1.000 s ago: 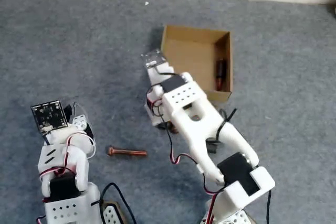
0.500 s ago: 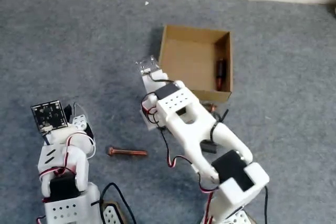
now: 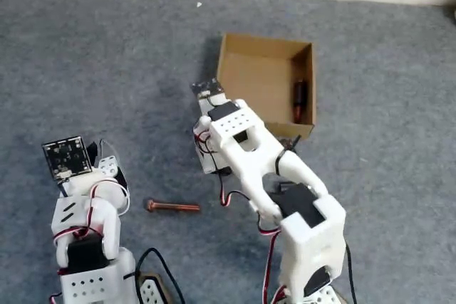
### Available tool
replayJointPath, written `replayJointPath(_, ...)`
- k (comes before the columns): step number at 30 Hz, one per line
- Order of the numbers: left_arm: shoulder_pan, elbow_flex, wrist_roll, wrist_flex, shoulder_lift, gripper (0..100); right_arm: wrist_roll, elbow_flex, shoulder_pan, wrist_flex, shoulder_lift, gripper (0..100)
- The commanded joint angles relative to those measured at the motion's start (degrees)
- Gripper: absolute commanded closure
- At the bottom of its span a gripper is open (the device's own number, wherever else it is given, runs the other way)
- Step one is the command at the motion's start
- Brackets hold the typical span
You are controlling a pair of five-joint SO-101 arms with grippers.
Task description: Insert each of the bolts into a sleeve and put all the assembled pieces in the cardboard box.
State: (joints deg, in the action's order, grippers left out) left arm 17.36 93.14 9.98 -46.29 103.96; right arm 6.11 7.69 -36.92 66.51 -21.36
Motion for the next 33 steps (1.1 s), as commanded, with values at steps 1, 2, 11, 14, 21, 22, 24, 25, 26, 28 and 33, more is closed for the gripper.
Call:
replayJointPath(1,0.7,-0.6,-0.7,1.1,0.2,93,0.6,-2.9,-0.4,0.6,-1.8,88.6)
replayJointPath(2,0.7,-0.6,-0.7,1.1,0.2,93,0.6,-3.4,-0.4,0.6,-2.1,91.4)
replayJointPath(11,0.7,-0.6,-0.7,1.1,0.2,93,-3.0,-2.3,-0.2,3.6,11.8,99.5)
replayJointPath(14,0.7,-0.9,-5.1,1.1,0.2,93,-5.6,3.2,0.0,4.3,22.0,99.5)
replayJointPath(21,0.4,-6.1,-11.0,-3.2,-0.3,91,-6.5,17.4,4.6,4.4,44.4,99.5)
replayJointPath(22,0.1,-7.8,-12.7,-5.5,-0.3,89,-6.5,19.0,6.2,4.4,47.2,99.5)
replayJointPath(24,-1.0,-11.4,-14.9,-10.3,-0.3,86,-6.6,22.5,9.9,4.4,52.6,99.5)
replayJointPath(25,-1.4,-13.3,-16.3,-12.5,-0.4,86,-6.6,24.0,11.4,4.4,55.1,99.4)
replayJointPath(26,-1.9,-15.1,-17.8,-14.2,-0.4,86,-6.6,25.6,12.7,4.4,57.4,99.4)
replayJointPath(28,-3.3,-18.6,-20.7,-17.7,-0.5,87,-6.6,28.4,14.5,4.2,61.3,99.4)
replayJointPath(33,-8.9,-27.1,-26.5,-26.5,-8.8,87,-6.2,32.9,16.6,3.7,67.0,99.4)
